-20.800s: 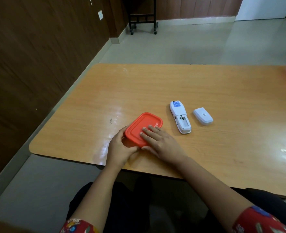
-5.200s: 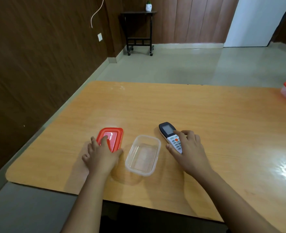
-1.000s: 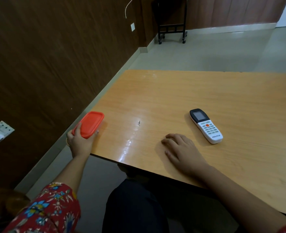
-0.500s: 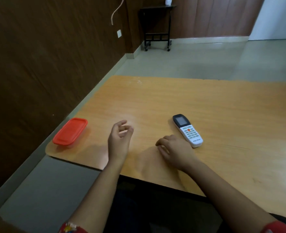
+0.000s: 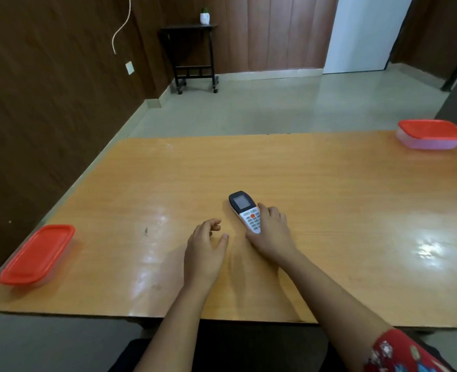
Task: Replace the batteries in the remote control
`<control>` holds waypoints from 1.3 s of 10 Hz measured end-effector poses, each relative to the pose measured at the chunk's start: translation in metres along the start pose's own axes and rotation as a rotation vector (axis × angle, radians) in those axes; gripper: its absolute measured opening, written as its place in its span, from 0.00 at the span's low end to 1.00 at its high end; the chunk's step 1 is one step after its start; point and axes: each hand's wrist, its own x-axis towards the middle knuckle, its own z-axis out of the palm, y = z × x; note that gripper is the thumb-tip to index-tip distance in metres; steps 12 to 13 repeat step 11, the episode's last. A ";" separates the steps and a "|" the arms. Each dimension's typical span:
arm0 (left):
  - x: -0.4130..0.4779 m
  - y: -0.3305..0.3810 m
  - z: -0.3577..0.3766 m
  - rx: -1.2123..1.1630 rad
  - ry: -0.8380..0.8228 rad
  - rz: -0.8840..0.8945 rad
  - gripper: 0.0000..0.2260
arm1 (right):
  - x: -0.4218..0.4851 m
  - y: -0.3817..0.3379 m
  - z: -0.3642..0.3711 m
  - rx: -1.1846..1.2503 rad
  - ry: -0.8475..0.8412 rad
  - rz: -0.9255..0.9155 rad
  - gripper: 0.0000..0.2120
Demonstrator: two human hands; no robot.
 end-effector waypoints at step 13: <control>-0.015 0.028 0.020 -0.100 0.009 -0.051 0.13 | -0.001 0.021 -0.024 0.313 0.212 0.229 0.35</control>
